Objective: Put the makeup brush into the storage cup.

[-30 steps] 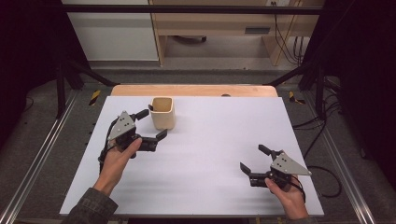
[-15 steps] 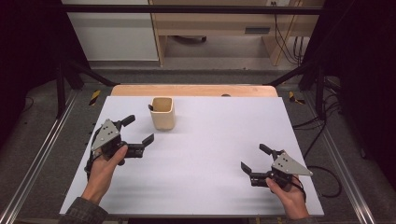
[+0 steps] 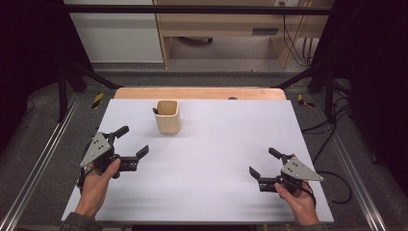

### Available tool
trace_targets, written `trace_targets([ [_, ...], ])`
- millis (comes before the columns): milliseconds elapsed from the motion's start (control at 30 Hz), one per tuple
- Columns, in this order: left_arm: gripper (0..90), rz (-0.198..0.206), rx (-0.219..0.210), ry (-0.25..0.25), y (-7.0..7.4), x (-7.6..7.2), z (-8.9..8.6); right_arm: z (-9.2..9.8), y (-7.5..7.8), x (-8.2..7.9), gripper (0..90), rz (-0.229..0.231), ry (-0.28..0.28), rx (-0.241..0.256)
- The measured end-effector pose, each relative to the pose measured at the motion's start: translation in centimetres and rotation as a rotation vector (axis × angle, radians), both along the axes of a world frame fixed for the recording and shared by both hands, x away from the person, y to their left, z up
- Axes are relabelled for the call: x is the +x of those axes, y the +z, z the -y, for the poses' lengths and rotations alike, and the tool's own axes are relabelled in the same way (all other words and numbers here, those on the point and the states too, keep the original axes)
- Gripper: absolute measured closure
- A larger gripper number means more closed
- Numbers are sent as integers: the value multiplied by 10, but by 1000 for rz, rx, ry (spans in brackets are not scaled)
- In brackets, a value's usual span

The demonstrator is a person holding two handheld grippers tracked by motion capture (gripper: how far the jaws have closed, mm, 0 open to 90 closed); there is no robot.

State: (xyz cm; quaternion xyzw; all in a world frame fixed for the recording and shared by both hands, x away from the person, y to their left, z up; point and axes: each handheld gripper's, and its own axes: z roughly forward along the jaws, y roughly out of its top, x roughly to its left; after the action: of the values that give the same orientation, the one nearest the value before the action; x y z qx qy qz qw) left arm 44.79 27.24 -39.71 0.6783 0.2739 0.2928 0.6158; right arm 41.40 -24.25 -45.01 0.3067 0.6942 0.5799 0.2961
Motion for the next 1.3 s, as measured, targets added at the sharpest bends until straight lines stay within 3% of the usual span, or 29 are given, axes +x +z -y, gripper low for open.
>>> trace_targets([
  [467,14,1,50,-1,-13,-10,-9,-1,0,-1,54,4,16,-12],
  [967,14,-10,47,-3,-29,-17,-11,-2,-1,0,54,10,29,-23],
  [1133,18,-6,20,4,-31,-20,-15,-2,-2,0,54,16,31,-25],
  [1300,19,-12,22,-5,-36,-21,-15,-3,-5,2,47,18,16,-35],
])
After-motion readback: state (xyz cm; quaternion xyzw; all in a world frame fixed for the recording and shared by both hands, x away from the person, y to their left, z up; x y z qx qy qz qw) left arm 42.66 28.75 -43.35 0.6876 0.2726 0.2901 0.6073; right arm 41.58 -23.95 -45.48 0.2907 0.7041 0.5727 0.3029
